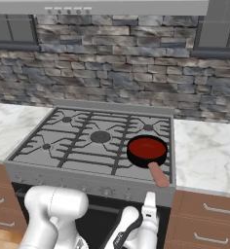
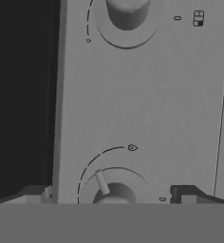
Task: Wait until the marinara sauce is simmered to a deep red color and then turn off the stove.
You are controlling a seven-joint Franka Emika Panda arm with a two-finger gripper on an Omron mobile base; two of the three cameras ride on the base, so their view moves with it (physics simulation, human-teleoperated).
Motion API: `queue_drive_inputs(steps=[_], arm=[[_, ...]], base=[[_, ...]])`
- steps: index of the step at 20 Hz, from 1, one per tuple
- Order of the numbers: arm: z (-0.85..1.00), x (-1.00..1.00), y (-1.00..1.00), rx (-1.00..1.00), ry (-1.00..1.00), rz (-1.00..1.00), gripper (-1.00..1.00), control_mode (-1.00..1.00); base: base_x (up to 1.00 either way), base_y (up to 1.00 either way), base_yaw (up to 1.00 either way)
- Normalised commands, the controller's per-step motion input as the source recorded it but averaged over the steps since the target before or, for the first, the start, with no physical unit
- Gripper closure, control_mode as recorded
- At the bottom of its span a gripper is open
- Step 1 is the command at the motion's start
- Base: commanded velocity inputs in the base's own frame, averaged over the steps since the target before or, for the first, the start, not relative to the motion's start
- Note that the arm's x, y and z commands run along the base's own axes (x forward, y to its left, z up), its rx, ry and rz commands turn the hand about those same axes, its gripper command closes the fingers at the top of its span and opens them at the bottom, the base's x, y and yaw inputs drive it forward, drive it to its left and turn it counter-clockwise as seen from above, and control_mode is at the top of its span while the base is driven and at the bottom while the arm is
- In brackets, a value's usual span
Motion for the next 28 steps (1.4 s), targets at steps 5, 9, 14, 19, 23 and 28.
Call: queue_drive_inputs(steps=[5,9,14,19,23,28], arm=[[-0.05,0.14,0.00,0.00,0.03,0.00,-1.00,-1.00],[-0.27,0.16,0.00,0.00,0.07,0.00,-1.00,-1.00],[-0.09,0.18,0.00,0.00,0.02,0.00,1.00,-1.00],[0.00,0.07,0.00,0.00,0.00,0.00,1.00,-1.00],[0.00,0.14,0.00,0.00,0.02,0.00,1.00,-1.00],[0.00,0.21,0.00,0.05,0.04,-0.06,1.00,-1.00]], base=[[0.00,0.00,0.00],[0.00,0.00,0.00],[0.00,0.00,0.00],[0.00,0.00,0.00],[0.00,0.00,0.00],[0.00,0.00,0.00]])
